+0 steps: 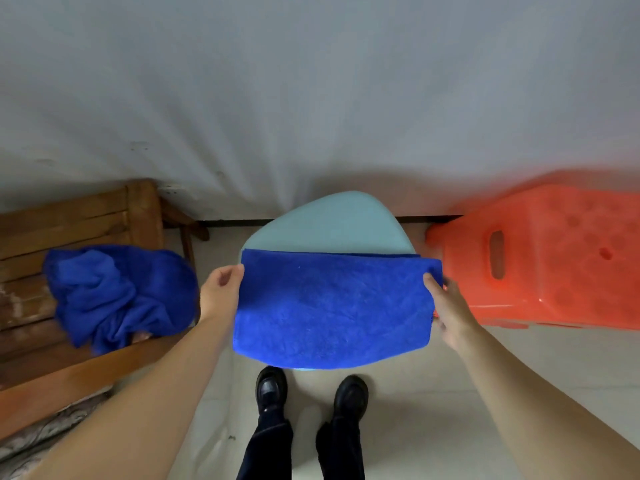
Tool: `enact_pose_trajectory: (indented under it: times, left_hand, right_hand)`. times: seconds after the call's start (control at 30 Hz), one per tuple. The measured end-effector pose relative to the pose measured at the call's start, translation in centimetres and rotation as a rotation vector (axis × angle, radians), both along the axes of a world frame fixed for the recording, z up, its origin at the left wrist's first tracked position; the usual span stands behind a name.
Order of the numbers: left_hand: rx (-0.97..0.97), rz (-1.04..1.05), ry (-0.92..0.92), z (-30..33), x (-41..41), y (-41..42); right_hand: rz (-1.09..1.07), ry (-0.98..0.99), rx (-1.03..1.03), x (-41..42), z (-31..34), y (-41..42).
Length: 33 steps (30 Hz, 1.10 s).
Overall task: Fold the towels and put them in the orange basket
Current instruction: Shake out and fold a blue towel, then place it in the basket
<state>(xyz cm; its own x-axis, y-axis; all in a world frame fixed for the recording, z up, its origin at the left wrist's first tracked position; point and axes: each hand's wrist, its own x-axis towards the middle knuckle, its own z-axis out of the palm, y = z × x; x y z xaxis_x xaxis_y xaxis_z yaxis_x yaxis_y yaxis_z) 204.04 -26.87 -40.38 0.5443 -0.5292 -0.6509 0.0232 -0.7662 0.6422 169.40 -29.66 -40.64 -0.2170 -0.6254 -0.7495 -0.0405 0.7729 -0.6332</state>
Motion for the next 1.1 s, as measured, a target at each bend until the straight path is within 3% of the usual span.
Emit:
enact_pose_trajectory:
  times: [0.13,0.27,0.47,0.7,0.83,1.0,1.1]
  left_hand:
    - [0.115,-0.175,-0.011,0.1,-0.8,3.6]
    - [0.181,-0.273,-0.014,0.0,-0.8,4.1]
    - [0.095,-0.377,0.055,0.9,-0.7,2.7]
    - [0.093,-0.225,0.136,2.0,-0.7,3.0]
    - [0.09,-0.18,0.256,2.2,-0.5,2.7]
    - [0.132,0.063,0.565,2.1,0.5,2.7]
    - [0.127,0.138,0.617,1.6,1.2,2.4]
  right_hand:
    - [0.062,-0.021,0.111,-0.3,-0.6,2.1]
    - [0.137,0.058,0.056,-0.1,-0.4,2.9]
    - [0.164,0.096,0.012,0.3,2.5,2.3]
    - [0.195,0.013,-0.204,6.7,7.9,-0.1]
    - [0.512,0.181,-0.277,15.0,8.7,-0.5]
    - [0.837,0.387,-0.274,24.4,5.8,2.0]
    - [0.992,0.446,-0.23,26.5,3.8,3.5]
